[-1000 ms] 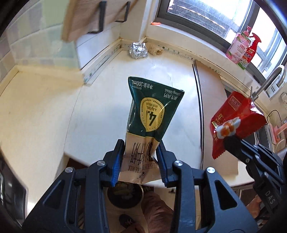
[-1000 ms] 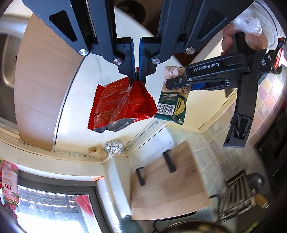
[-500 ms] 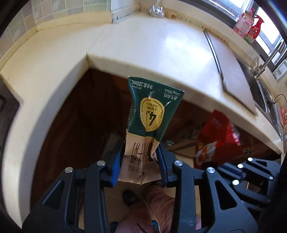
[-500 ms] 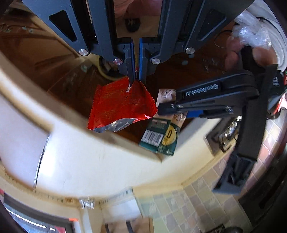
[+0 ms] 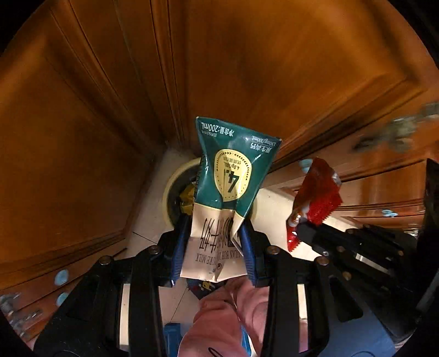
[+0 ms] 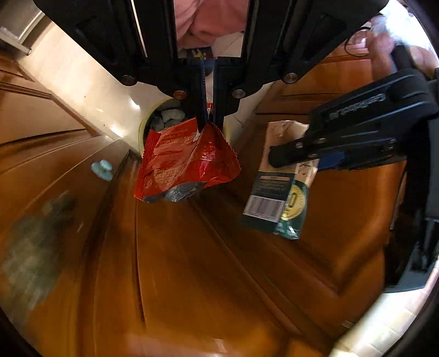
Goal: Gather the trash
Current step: 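Lift the milk carton and red bag and carry them down over the bin, then open both grippers over the black bin to drop carton and bag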
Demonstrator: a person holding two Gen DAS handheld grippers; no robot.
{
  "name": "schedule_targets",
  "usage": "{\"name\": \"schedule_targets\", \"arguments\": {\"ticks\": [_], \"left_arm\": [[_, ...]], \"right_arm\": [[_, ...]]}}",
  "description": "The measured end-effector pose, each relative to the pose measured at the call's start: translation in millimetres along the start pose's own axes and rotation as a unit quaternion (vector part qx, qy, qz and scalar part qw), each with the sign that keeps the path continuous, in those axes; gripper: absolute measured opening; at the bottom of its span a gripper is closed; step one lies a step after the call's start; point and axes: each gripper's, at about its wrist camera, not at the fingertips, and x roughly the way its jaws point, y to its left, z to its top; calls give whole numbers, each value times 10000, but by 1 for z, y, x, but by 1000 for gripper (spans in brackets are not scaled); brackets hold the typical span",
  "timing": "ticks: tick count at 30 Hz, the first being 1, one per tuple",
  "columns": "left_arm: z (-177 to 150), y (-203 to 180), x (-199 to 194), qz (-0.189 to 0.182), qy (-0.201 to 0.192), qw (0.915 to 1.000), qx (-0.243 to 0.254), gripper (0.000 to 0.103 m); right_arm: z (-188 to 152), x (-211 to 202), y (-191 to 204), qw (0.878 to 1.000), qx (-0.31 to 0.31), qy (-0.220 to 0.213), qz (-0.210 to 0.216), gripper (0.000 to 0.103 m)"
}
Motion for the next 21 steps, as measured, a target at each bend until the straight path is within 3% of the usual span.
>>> {"name": "schedule_targets", "arguments": {"ticks": [7,11,12,14,16,21], "left_arm": [[-5,21,79,-21,307,9995,-92,33],[-2,31,99,29,434,9989,-167,36],[0,33,101,55,467,9988,-156,38],[-5,39,104,115,508,9986,-126,62],[-8,43,102,171,535,9984,-115,78],[-2,48,90,261,517,9980,-241,79]], "right_arm": [[-16,88,-15,9997,45,242,88,6],[-26,115,-20,9987,175,451,185,15],[-27,118,-21,9986,192,461,194,19],[-22,122,-21,9986,206,465,164,26],[-14,118,-23,9984,264,452,190,34],[-17,96,-20,9987,334,354,145,35]]}}
